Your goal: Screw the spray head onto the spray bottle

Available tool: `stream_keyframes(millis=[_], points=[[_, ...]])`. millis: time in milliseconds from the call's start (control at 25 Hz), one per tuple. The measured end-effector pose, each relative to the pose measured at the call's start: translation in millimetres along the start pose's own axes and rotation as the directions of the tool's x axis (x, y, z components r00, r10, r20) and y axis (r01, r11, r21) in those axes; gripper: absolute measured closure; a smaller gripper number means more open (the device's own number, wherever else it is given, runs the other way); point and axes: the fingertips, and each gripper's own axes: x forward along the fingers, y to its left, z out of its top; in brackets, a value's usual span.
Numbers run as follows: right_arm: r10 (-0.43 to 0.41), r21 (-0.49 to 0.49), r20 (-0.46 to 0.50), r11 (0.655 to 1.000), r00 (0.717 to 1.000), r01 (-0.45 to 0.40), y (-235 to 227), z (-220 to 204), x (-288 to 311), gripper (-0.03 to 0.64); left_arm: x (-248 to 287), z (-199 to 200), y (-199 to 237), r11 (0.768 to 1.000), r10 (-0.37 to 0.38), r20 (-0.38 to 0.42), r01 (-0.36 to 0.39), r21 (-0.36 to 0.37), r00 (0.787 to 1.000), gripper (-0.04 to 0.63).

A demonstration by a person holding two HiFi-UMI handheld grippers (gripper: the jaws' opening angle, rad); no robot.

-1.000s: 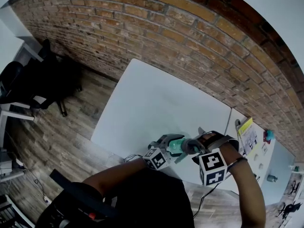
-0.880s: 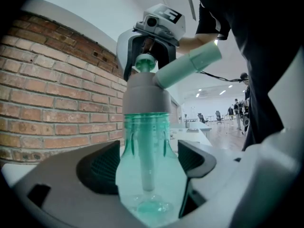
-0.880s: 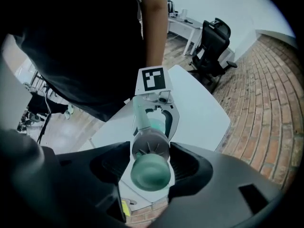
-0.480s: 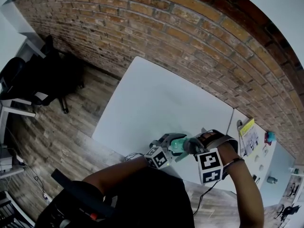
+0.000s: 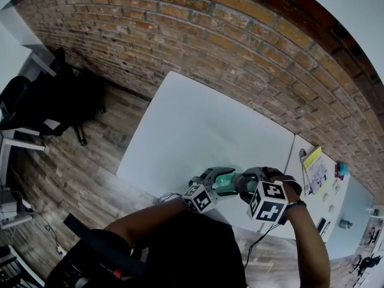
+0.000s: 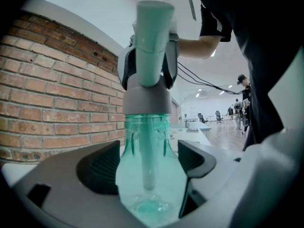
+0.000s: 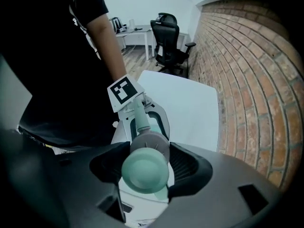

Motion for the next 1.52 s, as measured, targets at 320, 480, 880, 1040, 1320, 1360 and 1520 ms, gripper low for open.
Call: stream_keyframes(millis=[320,480,880,1040,1320,1360,1520], points=[[-0.020,0.220,0.055,0.976,0.998,0.007,-4.8,-0.4,-0.7,0.356,0.6,-1.4,-0.2,1.000,0.000,0.003,0.000,-0.001,1.000,0.233],[-0.031,0.231,0.063,0.973,0.998,0.015,-4.9,-0.2,-0.3,0.356,0.5,-2.0,0.6,1.000,0.003,0.003,-0.003,0.003,1.000,0.233],[-0.038,-0.133,0.067,0.990,0.997,0.046,1.3,8.0,-35.7,0.354,-0.4,1.2,1.6,1.000,0.018,0.006,-0.018,-0.006,1.000,0.233],[-0.073,-0.360,-0.053,0.932,0.996,0.050,4.0,-0.8,-22.3,0.354,1.1,3.1,2.5,1.000,0.019,0.004,-0.019,0.001,1.000,0.233],[-0.137,-0.537,-0.152,0.843,0.979,0.034,2.5,-10.0,-0.5,0.356,-0.3,9.0,3.9,1.000,0.024,0.009,-0.024,-0.019,1.000,0.233],[-0.128,-0.526,-0.148,0.850,0.981,0.031,2.8,-9.2,-0.3,0.356,0.0,6.6,3.2,1.000,0.022,0.006,-0.022,-0.012,1.000,0.233],[-0.086,-0.424,-0.117,0.905,0.989,0.028,2.7,-7.3,0.5,0.355,0.2,0.8,1.2,1.000,0.020,0.004,-0.020,-0.010,1.000,0.233]])
